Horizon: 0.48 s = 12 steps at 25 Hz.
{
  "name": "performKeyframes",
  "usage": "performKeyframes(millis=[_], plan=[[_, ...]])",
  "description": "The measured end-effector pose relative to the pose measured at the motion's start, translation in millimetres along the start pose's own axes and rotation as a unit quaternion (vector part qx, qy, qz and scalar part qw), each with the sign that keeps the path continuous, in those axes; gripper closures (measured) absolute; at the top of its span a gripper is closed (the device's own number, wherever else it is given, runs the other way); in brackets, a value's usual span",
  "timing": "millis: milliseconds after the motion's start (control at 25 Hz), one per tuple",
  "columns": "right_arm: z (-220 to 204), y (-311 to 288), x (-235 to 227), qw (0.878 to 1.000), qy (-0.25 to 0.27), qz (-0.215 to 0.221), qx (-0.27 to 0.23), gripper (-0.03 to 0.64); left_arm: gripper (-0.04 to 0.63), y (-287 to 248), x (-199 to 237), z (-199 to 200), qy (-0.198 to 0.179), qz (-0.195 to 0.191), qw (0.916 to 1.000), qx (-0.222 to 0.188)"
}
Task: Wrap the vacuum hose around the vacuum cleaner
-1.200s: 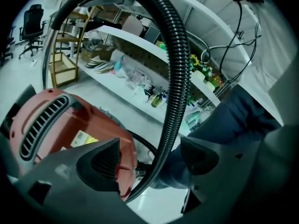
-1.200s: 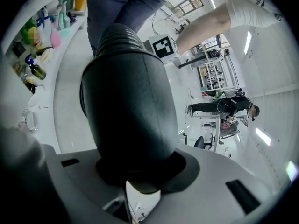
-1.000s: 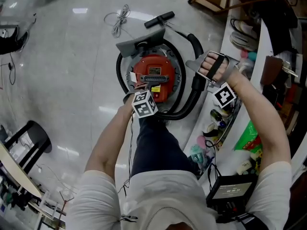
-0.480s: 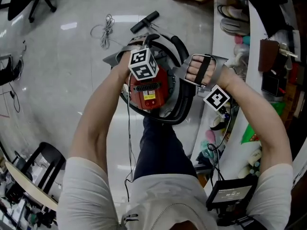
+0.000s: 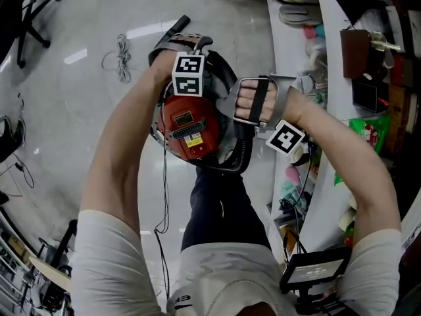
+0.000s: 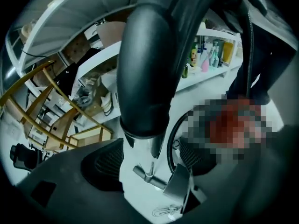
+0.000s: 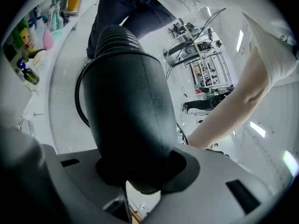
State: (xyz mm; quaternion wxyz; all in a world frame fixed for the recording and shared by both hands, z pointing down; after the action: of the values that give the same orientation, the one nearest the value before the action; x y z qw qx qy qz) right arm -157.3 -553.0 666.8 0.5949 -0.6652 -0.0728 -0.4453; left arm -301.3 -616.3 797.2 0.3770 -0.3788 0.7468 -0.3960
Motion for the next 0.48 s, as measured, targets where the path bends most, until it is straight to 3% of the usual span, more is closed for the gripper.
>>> performKeyframes(millis=[80,160,200,480], plan=[[-0.3,0.5,1.1,1.0,-0.004,0.001,0.004,0.489,0.245,-5.5,1.0,2.0,-0.015,-0.003,0.9999,0.0],[-0.3,1.4,2.9,1.0,-0.009,0.002,0.008,0.489,0.403,-7.2,3.5,5.0,-0.021,0.01,0.9997,-0.011],[-0.6,2.1,4.3,1.0,-0.01,0.003,0.01,0.489,0.423,-7.8,4.6,6.3,-0.023,0.016,0.9995,-0.016],[2.0,3.8,10.3,0.999,-0.026,0.008,0.034,0.485,0.428,-9.4,5.1,8.1,-0.001,0.008,0.9994,-0.035]])
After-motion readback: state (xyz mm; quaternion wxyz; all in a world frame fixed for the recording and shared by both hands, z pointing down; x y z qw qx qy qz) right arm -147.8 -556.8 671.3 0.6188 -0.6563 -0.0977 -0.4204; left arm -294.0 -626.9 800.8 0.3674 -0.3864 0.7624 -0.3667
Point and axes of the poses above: the fingertips, and each gripper's own axes: y backward along the fingers, x to its left, z out of its top, the point moved 7 cm from there along y, backward along the fingers, and after that the axes turned 1 degree about z, right-handed, at the moved point
